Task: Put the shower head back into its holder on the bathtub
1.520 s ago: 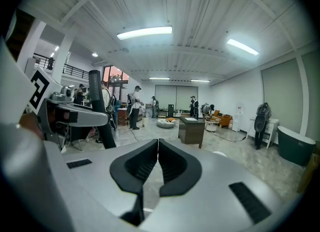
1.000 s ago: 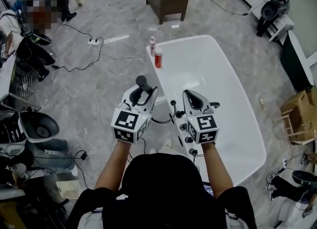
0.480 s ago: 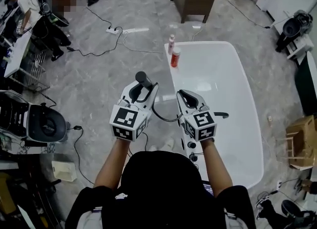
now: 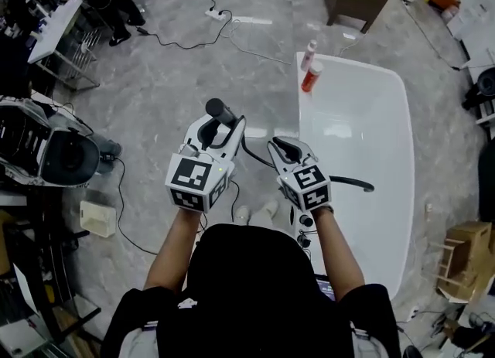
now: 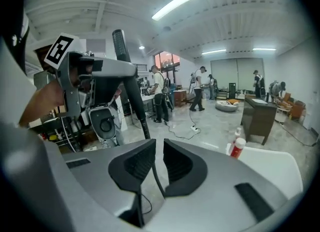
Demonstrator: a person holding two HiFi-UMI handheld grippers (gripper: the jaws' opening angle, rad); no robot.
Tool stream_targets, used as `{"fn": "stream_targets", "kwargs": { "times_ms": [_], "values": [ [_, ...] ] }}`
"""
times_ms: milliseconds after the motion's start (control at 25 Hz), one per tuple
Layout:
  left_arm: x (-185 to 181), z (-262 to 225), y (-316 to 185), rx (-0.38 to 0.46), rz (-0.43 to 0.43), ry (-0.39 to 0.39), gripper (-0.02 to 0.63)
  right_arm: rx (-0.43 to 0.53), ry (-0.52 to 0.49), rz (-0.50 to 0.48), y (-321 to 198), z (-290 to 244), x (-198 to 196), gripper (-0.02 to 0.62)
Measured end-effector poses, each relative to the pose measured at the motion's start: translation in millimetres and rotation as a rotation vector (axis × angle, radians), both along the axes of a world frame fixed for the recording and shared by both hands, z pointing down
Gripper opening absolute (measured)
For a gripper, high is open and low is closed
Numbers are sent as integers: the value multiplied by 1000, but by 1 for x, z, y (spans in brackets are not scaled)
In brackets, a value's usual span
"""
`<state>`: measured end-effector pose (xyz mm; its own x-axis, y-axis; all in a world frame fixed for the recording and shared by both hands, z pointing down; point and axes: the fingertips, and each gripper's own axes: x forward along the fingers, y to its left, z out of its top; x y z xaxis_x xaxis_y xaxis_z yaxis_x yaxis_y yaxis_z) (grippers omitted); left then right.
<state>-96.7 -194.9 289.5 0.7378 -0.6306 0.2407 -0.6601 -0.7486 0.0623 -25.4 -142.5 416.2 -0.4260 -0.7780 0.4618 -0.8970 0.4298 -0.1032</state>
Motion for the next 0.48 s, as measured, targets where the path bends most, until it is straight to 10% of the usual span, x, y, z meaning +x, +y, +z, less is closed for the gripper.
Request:
{"fn": "stream_targets", "kwargs": {
  "times_ms": [480],
  "values": [
    [-48,14,-16,-46,-139,25,144,-157,71,-257,-15,89,-72,140]
  ]
}}
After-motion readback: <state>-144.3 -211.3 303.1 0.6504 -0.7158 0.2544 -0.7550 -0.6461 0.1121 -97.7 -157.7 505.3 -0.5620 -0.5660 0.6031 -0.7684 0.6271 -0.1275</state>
